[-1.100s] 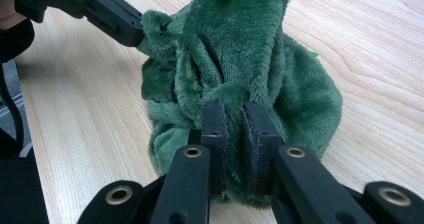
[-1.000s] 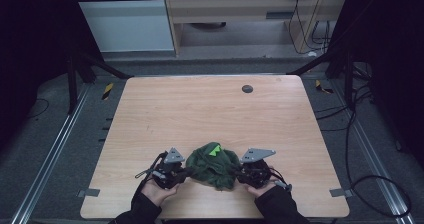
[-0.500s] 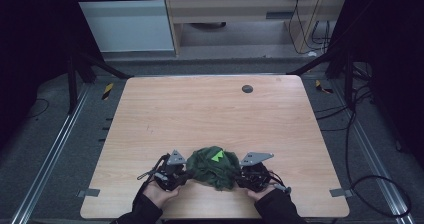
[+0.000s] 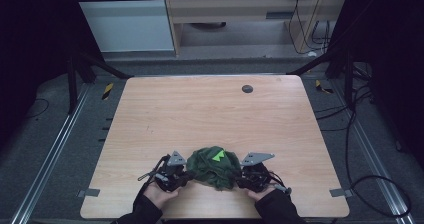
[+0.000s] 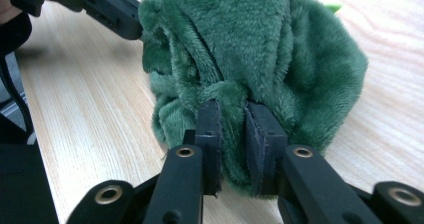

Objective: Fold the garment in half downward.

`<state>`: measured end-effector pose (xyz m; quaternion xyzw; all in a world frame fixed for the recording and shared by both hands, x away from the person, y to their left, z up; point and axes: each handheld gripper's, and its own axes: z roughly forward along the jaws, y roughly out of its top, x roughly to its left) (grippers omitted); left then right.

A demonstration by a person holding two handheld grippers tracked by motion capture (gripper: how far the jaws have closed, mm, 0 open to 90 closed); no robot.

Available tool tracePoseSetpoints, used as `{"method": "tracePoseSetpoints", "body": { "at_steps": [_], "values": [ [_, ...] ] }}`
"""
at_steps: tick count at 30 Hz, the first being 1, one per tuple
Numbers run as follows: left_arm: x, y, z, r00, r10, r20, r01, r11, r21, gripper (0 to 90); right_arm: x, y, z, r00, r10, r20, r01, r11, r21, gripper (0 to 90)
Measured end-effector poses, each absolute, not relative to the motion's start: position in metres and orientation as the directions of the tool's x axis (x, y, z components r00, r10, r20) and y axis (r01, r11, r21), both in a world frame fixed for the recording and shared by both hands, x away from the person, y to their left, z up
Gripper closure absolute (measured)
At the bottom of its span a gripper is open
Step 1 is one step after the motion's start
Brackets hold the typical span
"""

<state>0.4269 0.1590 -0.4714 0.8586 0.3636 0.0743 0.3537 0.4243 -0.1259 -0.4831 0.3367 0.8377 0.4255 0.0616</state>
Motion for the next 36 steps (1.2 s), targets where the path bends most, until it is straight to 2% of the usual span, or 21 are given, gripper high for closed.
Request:
{"method": "tracePoseSetpoints", "body": {
  "at_steps": [2, 5, 15, 23, 36],
  "values": [
    [0.425, 0.161, -0.468, 0.722, 0.68, -0.128, 0.569, -0.479, 0.668, 80.4, 0.424, -0.129, -0.479, -0.76, 0.62, 0.195, 0.513, 0.387, 0.767, 72.3],
    [0.423, 0.166, -0.463, 0.715, 0.688, -0.123, 0.561, -0.461, 0.687, 77.3, 0.423, -0.132, -0.475, -0.755, 0.625, 0.195, 0.51, 0.374, 0.775, 71.0],
    [0.426, 0.179, -0.45, 0.689, 0.715, -0.119, 0.553, -0.413, 0.724, 73.5, 0.424, -0.145, -0.461, -0.73, 0.657, 0.19, 0.491, 0.311, 0.814, 68.4],
    [0.44, 0.193, -0.437, 0.642, 0.757, -0.126, 0.555, -0.345, 0.757, 78.1, 0.435, -0.154, -0.449, -0.696, 0.698, 0.169, 0.478, 0.276, 0.834, 73.0],
    [0.463, 0.188, -0.438, 0.611, 0.787, -0.086, 0.538, -0.333, 0.774, 87.4, 0.46, -0.156, -0.443, -0.654, 0.738, 0.165, 0.5, 0.257, 0.827, 84.2]
  ]
}}
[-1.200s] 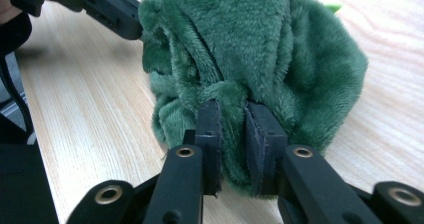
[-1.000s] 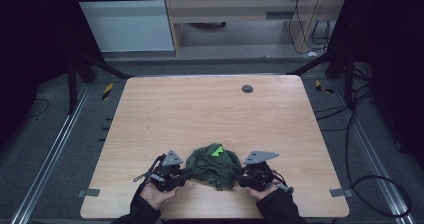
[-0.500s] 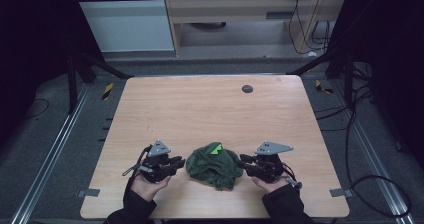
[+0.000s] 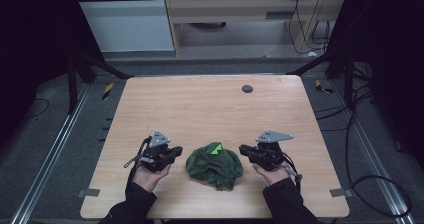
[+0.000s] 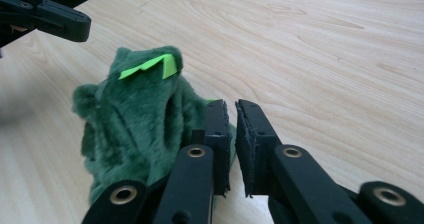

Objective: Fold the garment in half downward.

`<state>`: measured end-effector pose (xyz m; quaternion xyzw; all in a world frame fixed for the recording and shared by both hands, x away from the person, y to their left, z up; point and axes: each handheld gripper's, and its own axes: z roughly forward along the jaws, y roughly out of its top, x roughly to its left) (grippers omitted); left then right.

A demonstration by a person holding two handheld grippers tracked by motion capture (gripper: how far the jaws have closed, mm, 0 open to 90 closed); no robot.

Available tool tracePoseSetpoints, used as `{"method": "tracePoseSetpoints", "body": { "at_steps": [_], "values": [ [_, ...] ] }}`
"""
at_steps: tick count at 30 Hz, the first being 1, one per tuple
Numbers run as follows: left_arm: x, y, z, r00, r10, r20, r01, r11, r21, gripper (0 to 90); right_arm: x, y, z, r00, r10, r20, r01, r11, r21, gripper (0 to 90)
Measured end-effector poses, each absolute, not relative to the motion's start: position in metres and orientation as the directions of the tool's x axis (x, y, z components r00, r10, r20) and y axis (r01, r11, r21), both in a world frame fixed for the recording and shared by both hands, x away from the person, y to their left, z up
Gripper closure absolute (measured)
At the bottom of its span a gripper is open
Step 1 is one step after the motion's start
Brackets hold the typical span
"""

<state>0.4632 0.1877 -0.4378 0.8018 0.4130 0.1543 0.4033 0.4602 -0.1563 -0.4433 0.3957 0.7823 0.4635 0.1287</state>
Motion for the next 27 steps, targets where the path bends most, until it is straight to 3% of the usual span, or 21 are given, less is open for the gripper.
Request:
{"method": "tracePoseSetpoints", "body": {
  "at_steps": [9, 27],
  "values": [
    [0.479, 0.168, -0.439, 0.635, 0.768, -0.085, 0.523, -0.347, 0.778, 89.9, 0.476, -0.145, -0.446, -0.644, 0.746, 0.167, 0.514, 0.26, 0.817, 89.8],
    [0.499, 0.146, -0.455, 0.671, 0.733, -0.109, 0.536, -0.378, 0.755, 90.0, 0.486, -0.123, -0.459, -0.665, 0.723, 0.184, 0.538, 0.295, 0.79, 90.0]
  ]
}}
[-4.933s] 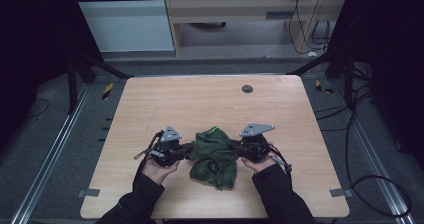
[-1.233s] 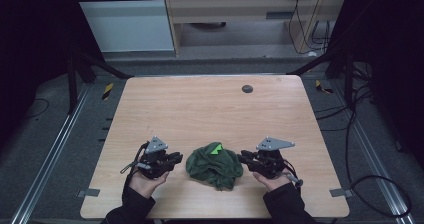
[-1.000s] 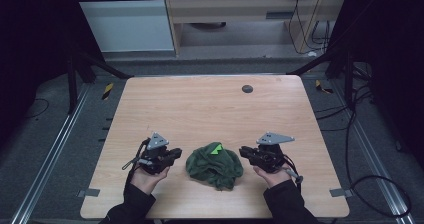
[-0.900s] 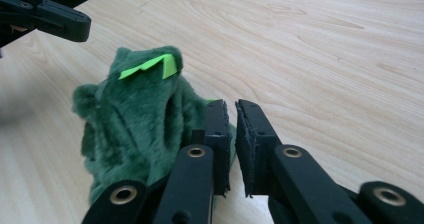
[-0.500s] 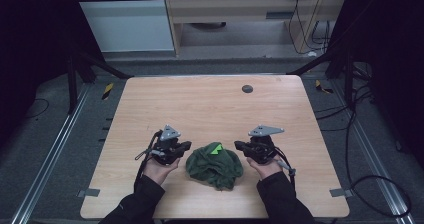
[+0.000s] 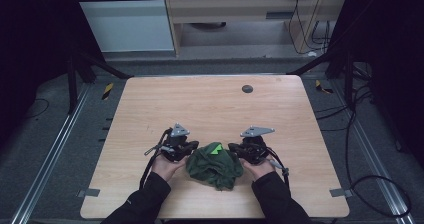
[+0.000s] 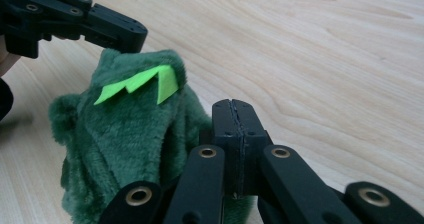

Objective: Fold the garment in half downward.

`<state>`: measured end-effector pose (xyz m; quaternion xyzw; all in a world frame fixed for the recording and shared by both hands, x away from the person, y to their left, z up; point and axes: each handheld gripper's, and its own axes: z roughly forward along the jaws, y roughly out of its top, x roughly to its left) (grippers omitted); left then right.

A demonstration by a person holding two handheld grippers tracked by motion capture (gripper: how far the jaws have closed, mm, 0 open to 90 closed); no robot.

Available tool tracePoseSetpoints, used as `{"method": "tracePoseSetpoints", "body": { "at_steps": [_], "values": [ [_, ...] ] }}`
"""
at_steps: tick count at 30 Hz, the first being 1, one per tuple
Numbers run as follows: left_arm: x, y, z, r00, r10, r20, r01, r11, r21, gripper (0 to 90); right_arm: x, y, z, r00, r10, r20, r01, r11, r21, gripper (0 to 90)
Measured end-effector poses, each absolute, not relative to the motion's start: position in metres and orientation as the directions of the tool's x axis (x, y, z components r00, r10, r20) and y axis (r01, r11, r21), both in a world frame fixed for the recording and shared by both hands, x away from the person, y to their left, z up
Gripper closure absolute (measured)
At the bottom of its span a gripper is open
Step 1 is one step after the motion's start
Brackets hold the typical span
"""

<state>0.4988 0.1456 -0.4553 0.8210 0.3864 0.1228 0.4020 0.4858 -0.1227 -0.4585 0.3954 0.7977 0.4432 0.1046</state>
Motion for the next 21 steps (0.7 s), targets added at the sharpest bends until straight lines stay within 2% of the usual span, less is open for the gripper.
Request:
{"method": "tracePoseSetpoints", "body": {
  "at_steps": [21],
  "values": [
    [0.476, 0.142, -0.453, 0.744, 0.659, -0.113, 0.495, -0.429, 0.756, 89.9, 0.471, -0.115, -0.457, -0.708, 0.677, 0.203, 0.529, 0.316, 0.788, 89.9]
  ]
}}
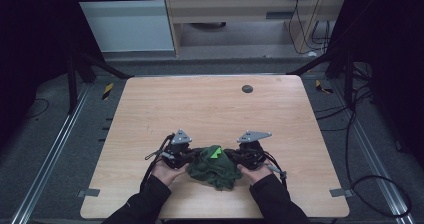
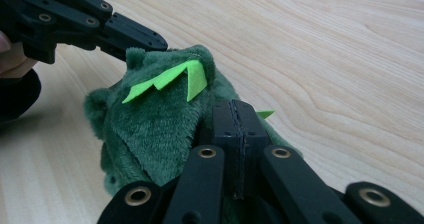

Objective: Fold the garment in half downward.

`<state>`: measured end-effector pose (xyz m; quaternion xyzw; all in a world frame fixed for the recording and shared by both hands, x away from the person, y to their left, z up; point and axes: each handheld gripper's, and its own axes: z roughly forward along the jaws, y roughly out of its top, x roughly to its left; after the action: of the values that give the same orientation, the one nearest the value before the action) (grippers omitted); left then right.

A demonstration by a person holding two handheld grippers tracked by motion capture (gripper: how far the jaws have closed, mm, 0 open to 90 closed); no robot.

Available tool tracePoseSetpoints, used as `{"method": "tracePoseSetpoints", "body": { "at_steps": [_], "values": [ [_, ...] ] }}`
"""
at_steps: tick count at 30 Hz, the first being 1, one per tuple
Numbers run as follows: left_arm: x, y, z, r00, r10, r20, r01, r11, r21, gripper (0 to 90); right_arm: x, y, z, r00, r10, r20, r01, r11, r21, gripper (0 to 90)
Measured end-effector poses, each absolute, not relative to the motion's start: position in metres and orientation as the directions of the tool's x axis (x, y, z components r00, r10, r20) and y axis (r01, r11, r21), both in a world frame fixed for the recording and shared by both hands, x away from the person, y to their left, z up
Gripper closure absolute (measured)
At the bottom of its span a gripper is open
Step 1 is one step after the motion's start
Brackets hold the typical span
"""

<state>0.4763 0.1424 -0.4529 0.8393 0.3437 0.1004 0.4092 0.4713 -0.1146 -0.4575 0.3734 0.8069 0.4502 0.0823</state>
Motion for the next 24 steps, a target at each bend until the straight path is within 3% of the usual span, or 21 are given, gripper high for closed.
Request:
{"method": "tracePoseSetpoints", "body": {
  "at_steps": [24],
  "values": [
    [0.442, 0.152, -0.45, 0.778, 0.613, -0.138, 0.485, -0.446, 0.752, 89.9, 0.447, -0.113, -0.455, -0.745, 0.632, 0.214, 0.51, 0.333, 0.793, 89.8]
  ]
}}
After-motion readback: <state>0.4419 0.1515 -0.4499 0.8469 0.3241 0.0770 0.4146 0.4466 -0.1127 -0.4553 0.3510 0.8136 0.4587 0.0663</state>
